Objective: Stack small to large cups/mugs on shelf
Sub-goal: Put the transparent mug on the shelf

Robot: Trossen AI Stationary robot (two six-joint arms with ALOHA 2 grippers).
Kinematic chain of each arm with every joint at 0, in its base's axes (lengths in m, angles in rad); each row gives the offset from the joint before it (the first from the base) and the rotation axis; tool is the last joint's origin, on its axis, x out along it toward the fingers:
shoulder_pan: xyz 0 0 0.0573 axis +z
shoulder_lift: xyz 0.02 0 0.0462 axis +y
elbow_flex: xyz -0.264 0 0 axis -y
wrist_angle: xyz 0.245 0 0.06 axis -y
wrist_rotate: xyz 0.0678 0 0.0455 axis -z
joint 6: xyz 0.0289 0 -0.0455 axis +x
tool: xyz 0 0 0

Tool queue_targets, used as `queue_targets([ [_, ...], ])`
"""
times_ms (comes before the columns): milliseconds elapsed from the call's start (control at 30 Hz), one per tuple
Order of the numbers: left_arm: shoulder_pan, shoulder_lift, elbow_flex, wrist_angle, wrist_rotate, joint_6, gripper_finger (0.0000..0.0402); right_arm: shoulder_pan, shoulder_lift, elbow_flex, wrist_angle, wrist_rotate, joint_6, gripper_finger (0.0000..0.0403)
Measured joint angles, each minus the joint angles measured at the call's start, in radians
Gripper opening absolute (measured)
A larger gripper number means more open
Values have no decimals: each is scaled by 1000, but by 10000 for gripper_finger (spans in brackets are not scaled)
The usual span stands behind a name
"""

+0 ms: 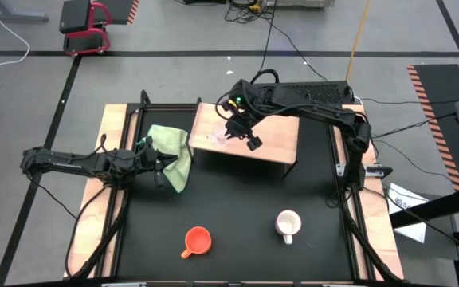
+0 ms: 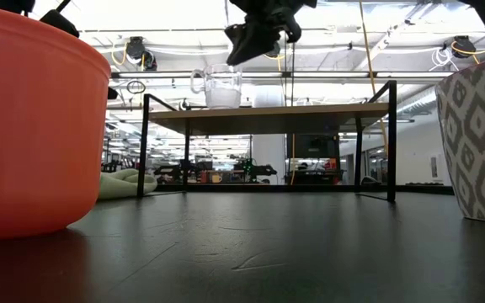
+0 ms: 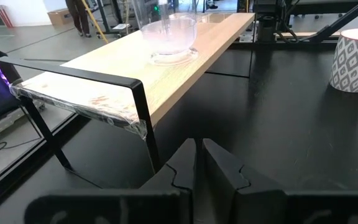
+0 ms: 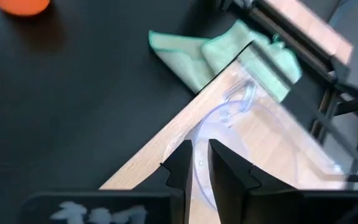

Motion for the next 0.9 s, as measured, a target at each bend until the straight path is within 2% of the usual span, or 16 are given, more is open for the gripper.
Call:
queue_targets([
  [300,0,0,0,23,-2,0,31,4,-69,0,68,1,68,44],
  [533,6,22,0,154,-60,11,30,26,-74,0,76,-3,177,43],
  [633,29,57,1,246,-26,22,30,42,-74,0,64,-3,181,43],
  [767,86,117,31,272,27,25,11,70,-74,0,45,-4,199,42],
  [900,154,187,89,273,77,34,5,104,-74,0,-7,-3,193,13],
])
